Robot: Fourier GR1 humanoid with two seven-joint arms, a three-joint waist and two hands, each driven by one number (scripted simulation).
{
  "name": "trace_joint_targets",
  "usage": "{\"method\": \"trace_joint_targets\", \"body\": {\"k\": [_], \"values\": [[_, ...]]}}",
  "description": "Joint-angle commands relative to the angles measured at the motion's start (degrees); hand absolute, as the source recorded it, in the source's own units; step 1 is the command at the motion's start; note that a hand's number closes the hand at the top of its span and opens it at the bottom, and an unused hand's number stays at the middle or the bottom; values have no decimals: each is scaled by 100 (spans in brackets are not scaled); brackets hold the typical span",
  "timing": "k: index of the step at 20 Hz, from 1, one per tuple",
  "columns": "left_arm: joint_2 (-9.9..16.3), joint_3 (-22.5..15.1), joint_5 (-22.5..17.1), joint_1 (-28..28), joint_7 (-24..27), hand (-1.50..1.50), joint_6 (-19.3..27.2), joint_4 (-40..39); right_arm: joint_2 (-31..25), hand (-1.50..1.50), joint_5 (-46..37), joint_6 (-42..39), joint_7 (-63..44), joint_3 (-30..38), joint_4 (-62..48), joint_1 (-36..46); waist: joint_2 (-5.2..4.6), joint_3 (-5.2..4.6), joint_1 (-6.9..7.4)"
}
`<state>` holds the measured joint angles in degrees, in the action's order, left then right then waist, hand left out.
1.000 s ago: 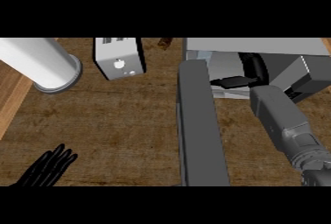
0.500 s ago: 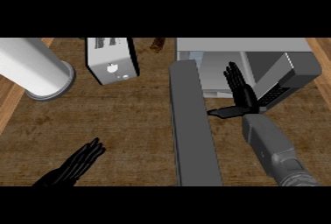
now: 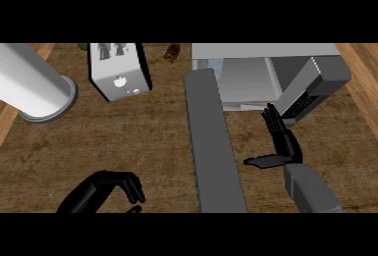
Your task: Pick up the milk, place it into the microwave and close the microwave
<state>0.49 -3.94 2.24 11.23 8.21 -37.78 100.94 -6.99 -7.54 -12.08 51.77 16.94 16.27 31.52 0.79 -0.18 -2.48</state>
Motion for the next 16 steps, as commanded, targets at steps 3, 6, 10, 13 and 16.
{"method": "trace_joint_targets", "body": {"k": [3,6,10,13,16], "values": [[-47,-310,700,-440,95,150,399,-554,-94,-150,61,-195,241,-191,917,-1295,14,-7,-80],[-47,-416,898,-985,305,150,560,-1213,-382,-150,250,-506,177,-150,1504,-1750,-4,-13,-156],[-48,-878,1328,-1371,713,150,883,-1710,-542,-150,572,-860,5,-140,2440,-2590,-31,-8,-68],[-49,-1119,1056,-1652,569,150,1231,-2078,-802,-150,872,-1295,10,-114,3235,-3287,-43,-6,-63],[-49,-1434,1492,-1650,1014,150,1573,-2128,-1187,-150,1336,-1831,-416,7,3936,-3750,-43,-5,-8]]}}
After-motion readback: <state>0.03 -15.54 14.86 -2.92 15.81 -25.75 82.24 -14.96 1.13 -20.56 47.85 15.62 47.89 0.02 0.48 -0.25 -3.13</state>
